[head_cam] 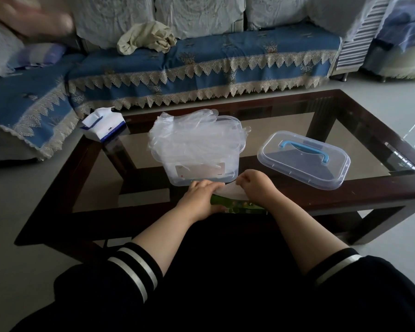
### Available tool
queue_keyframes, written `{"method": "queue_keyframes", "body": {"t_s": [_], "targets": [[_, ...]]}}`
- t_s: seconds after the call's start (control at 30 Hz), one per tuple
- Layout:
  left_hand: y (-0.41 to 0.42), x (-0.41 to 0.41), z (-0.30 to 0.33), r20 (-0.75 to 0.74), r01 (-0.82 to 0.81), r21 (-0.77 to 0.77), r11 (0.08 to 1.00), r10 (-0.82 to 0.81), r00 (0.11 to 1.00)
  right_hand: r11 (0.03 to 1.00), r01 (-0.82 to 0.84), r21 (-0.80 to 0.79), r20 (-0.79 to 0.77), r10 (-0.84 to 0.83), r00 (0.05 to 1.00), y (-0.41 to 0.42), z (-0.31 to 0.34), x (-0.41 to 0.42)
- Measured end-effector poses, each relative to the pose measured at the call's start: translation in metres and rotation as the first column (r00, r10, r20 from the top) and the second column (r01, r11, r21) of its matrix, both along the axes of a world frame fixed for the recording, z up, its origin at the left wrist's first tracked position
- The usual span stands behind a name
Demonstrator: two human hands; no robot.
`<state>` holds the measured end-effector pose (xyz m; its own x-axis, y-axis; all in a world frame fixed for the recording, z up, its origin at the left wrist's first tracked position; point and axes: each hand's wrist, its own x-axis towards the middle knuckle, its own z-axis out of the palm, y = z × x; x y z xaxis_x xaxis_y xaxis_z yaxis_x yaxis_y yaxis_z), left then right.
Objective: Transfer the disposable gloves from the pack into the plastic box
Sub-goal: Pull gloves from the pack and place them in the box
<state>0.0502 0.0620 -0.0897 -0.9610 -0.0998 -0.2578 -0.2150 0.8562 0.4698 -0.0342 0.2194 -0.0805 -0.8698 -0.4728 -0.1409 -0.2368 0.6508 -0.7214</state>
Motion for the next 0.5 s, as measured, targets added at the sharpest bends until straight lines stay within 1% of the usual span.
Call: {"method": "queue_keyframes", "body": {"t_s": [0.07,0.17,0.2,0.27,0.3,0.33,0.37,0.4,0.43,0.47,0.5], "targets": [[0.000,0.000,0.001,0.005,0.001,0.014,1.000,-0.001,1.000,1.000,-0.015,0.001,0.014,0.015,1.000,0.001,0.001,0.000],[0.001,0.001,-0.001,0.003,0.014,-0.003,1.000,-0.014,1.000,0.994,-0.109,-0.009,-0.016,0.109,0.994,0.006,-0.001,0.001],[0.001,0.001,-0.002,-0.012,0.009,-0.008,1.000,-0.009,1.000,0.990,-0.144,0.002,-0.043,0.144,0.989,0.006,-0.004,0.003],[0.002,0.001,-0.003,-0.054,-0.008,-0.018,1.000,0.007,0.999,0.984,-0.175,0.020,-0.160,0.175,0.971,0.002,-0.009,0.006],[0.001,0.001,-0.004,-0.067,-0.012,-0.019,1.000,0.011,0.998,0.987,-0.163,0.009,-0.208,0.161,0.965,-0.002,-0.011,0.006],[0.000,0.000,-0.004,-0.072,-0.013,-0.016,1.000,0.012,0.997,0.990,-0.140,-0.008,-0.222,0.135,0.966,-0.005,-0.012,0.007],[-0.001,0.000,-0.003,-0.069,-0.016,-0.007,1.000,0.015,0.997,0.993,-0.112,-0.040,-0.207,0.102,0.973,-0.007,-0.010,0.008],[-0.002,-0.001,-0.002,-0.068,-0.022,0.008,1.000,0.022,0.997,0.991,-0.076,-0.110,-0.158,0.058,0.986,-0.008,-0.008,0.008],[-0.004,-0.001,-0.002,-0.069,-0.031,0.023,0.999,0.033,0.997,0.972,-0.017,-0.233,-0.072,0.000,0.997,-0.007,-0.003,0.009],[-0.005,-0.001,-0.002,-0.079,-0.036,0.025,0.999,0.037,0.996,0.922,0.073,-0.380,0.068,-0.050,0.996,-0.002,0.002,0.008],[-0.005,0.000,-0.003,-0.093,-0.038,0.013,0.999,0.039,0.995,0.838,0.172,-0.518,0.217,-0.065,0.974,0.004,0.009,0.008]]}}
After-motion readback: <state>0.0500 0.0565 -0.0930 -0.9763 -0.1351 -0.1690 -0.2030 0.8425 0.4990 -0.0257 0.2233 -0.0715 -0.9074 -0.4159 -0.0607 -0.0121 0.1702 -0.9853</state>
